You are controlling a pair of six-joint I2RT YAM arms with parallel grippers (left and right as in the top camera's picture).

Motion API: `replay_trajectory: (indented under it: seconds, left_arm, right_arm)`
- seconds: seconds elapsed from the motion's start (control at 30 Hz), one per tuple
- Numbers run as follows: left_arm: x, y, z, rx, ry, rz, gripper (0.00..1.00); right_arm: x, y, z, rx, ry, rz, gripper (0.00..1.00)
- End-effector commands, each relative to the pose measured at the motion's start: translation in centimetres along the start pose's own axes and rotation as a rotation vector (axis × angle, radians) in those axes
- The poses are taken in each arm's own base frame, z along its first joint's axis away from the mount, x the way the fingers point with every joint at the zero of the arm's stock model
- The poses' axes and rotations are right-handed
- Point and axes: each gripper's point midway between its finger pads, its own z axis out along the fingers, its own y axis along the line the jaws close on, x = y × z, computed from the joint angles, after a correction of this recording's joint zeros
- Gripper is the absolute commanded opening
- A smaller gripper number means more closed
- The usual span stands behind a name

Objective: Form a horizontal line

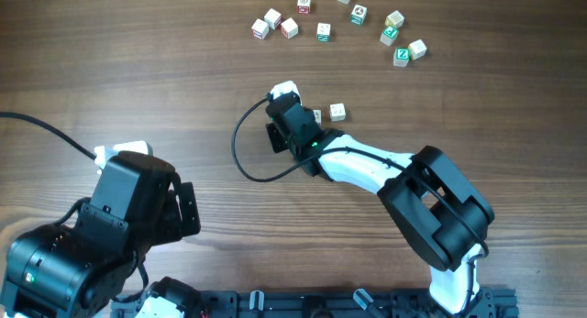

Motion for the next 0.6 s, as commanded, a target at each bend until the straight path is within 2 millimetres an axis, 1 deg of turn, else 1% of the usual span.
replay_trajectory:
  seconds: [0.0, 0.1, 0.2, 0.33, 0.43, 0.47, 0.57]
  left_arm:
    - [0.0, 0.1, 0.0, -0.002, -0.001, 0.009, 1.0]
    - [0.0, 0.1, 0.0, -0.002, -0.001, 0.009, 1.0]
    - [0.0, 0.1, 0.0, -0.002, -0.001, 0.009, 1.0]
    - [0.0, 0.1, 0.0, -0.002, -0.001, 0.009, 1.0]
    - [0.0, 0.1, 0.0, -0.002, -0.001, 0.009, 1.0]
    - [0.0, 0.1, 0.0, -0.002, -0.001, 0.009, 1.0]
    - [0.0, 0.1, 0.0, -0.002, -0.001, 0.009, 1.0]
  right_arm:
    - [0.0, -2.0, 0.4, 0.11, -0.022, 0.07, 0.05]
    - [-0.2, -2.6, 0.4, 0.131, -0.029, 0.096, 0.05]
    - [-0.3, -2.7, 0.4, 0.131, -0.033, 0.106, 0.04]
    - [-1.8, -2.3, 0.3, 0.11, -0.094, 0.128, 0.05]
    - [-1.7, -2.8, 0.3, 0.136, -0.1, 0.195, 0.05]
    - [-1.8, -2.9, 0.3, 0.137, -0.102, 0.194, 0.05]
    - [-2.7, -2.9, 0.2, 0.141, -0.135, 0.203, 0.04]
